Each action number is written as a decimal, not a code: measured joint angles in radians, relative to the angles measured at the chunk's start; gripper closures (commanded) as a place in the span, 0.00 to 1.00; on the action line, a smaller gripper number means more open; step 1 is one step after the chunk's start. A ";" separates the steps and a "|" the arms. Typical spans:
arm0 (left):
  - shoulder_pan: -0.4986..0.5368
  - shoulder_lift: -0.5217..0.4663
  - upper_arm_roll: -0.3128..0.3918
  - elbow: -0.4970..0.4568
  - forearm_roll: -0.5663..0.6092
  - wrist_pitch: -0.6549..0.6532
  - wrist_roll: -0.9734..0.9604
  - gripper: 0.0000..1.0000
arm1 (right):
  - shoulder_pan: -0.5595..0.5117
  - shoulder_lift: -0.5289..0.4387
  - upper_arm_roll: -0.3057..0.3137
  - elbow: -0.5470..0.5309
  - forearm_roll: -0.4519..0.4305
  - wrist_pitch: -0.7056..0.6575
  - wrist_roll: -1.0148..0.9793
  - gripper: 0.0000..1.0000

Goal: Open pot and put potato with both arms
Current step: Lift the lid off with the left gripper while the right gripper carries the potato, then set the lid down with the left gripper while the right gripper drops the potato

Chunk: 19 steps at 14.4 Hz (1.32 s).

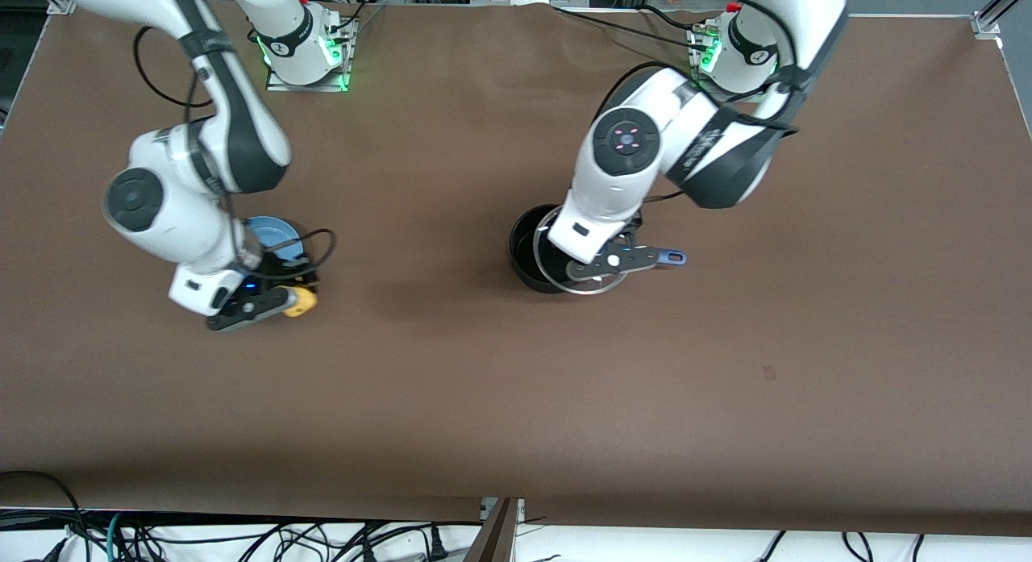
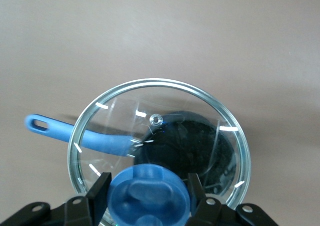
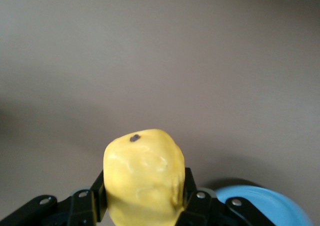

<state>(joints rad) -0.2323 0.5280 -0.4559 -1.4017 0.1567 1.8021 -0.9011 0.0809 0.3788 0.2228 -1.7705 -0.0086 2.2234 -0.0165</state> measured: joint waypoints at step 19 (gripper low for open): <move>0.602 -0.261 0.016 -0.473 -0.008 0.206 0.785 0.39 | 0.566 0.450 -0.011 0.508 -0.024 0.077 1.041 0.64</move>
<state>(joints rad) 0.3697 0.2667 -0.4401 -1.8748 0.1484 2.0077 -0.1165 0.6468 0.8288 0.2118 -1.2621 -0.0329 2.3002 1.0248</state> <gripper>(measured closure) 0.335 0.410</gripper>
